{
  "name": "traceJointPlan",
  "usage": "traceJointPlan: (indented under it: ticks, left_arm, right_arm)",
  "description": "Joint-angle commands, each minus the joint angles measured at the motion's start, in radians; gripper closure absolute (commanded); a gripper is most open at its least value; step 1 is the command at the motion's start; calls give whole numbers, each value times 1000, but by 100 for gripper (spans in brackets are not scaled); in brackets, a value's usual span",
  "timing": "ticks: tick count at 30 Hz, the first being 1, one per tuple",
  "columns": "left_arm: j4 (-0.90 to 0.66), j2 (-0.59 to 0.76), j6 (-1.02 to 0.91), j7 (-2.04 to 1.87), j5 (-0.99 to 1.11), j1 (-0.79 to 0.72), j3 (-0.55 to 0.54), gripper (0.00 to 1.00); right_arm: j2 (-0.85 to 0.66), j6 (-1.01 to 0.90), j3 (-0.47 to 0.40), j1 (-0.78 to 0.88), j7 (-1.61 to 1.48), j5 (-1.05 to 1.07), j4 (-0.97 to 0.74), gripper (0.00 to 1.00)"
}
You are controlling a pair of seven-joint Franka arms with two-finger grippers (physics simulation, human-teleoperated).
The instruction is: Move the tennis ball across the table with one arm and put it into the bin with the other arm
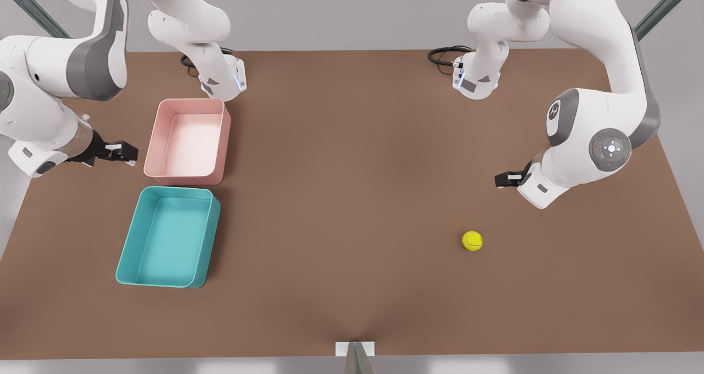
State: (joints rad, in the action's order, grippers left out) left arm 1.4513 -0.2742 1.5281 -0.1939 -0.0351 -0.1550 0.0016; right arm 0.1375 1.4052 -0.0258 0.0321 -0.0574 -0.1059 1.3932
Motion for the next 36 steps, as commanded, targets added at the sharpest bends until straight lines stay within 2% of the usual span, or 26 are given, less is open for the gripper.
traceJointPlan:
  ticks: [1, 2, 3, 4, 5, 7, 9, 12, 14, 15, 18, 20, 27, 36]
  left_arm:
    - [-2, 1, -11, -62, 0, 0, 0, 0]
    - [-2, 1, -12, -62, 0, 0, 0, 0]
    - [-6, -3, -9, -59, 0, 0, 0, 29]
    - [-23, -45, -6, 3, 3, 0, 0, 53]
    - [-74, -135, -3, 123, 3, 3, -3, 78]
    - [-59, -215, 234, 223, 0, 0, -11, 79]
    - [12, -261, 411, 919, 1, 38, -8, 79]
    - [12, -319, 498, 1134, 11, 66, -8, 79]
    - [84, -338, 693, 1246, 52, 66, -9, 79]
    - [86, -350, 719, 1315, 52, 64, -9, 79]
    - [84, -416, 781, 1903, 95, 104, -8, 79]
    - [107, -434, 773, 2110, 101, 115, -8, 79]
    - [129, -442, 744, 2154, 155, 110, -8, 79]
    - [178, -444, 733, 1884, 233, 91, -8, 79]
  right_arm:
    - [-1, 3, 0, -3, 74, 5, 0, 0]
    - [-1, 3, -2, -3, 76, 0, 0, 0]
    - [-1, 4, -2, -3, 73, -5, 4, 0]
    - [-9, 11, -2, -3, 73, -5, 15, 0]
    - [-30, 40, -2, -3, 73, -1, 50, 0]
    - [5, 38, -3, 5, 73, 3, 50, 0]
    - [45, 52, -3, 8, 77, 5, 46, 0]
    - [71, 70, -3, 0, 84, 22, 50, 0]
    - [73, 69, -5, -3, 85, 32, 52, 0]
    - [77, 75, -8, -15, 82, 63, 61, 0]
    - [85, 95, -10, -32, 79, 80, 66, 0]
    - [86, 95, -8, -31, 77, 78, 66, 0]
    - [96, 100, -8, -32, 70, 80, 66, 0]
    - [96, 98, -9, -35, 61, 81, 67, 0]
